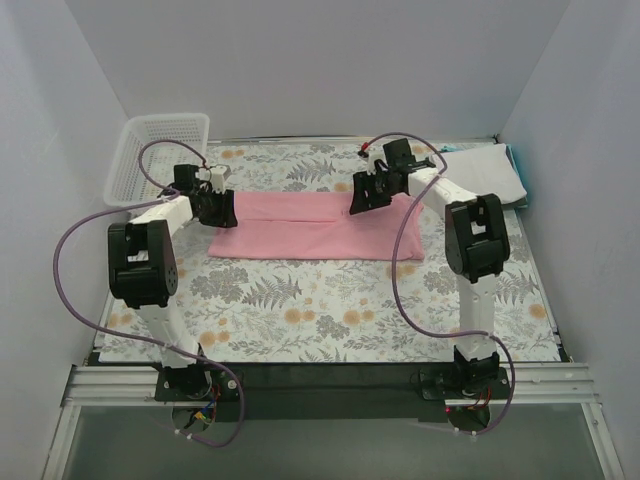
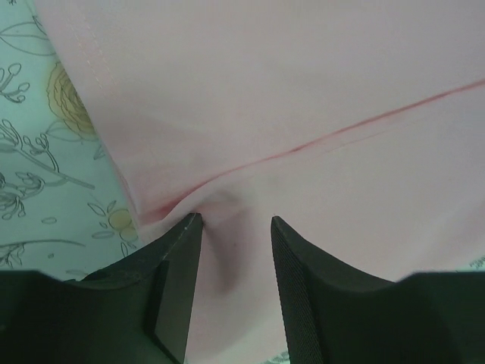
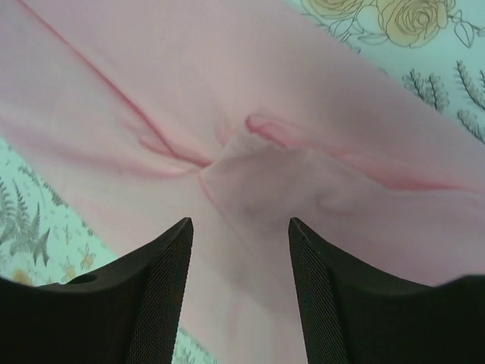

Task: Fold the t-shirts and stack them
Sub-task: Fold the tshirt

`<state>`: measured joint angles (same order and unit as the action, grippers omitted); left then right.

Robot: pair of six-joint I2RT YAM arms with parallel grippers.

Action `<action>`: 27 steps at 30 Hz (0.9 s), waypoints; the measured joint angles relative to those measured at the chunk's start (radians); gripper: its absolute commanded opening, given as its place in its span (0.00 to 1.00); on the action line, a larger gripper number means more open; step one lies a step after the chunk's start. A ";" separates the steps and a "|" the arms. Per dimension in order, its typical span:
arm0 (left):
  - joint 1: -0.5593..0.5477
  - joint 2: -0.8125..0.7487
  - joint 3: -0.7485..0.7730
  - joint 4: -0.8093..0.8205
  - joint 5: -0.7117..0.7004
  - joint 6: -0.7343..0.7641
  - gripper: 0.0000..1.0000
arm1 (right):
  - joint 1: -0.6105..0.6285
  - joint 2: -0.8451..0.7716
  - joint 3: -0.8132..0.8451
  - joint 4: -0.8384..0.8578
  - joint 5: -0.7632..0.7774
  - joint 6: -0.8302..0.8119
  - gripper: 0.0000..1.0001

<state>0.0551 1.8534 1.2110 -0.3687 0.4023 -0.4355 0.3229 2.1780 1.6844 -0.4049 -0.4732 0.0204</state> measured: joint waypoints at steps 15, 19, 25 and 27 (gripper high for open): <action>0.001 0.140 0.140 0.005 -0.043 -0.012 0.42 | -0.003 -0.383 -0.412 -0.129 0.305 -0.213 0.30; -0.003 0.127 0.148 -0.013 -0.047 -0.001 0.44 | -0.010 -0.294 -0.423 -0.145 0.382 -0.239 0.29; -0.012 0.151 0.234 -0.018 -0.050 0.028 0.43 | -0.010 -0.233 -0.348 -0.135 0.475 -0.274 0.28; -0.014 0.187 0.276 -0.008 -0.052 0.037 0.42 | -0.008 -0.207 -0.309 -0.139 0.497 -0.290 0.28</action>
<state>0.0414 2.0399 1.4872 -0.3767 0.3504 -0.3988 0.3145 1.9713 1.3750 -0.5438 0.0235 -0.2691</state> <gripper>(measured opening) 0.432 0.286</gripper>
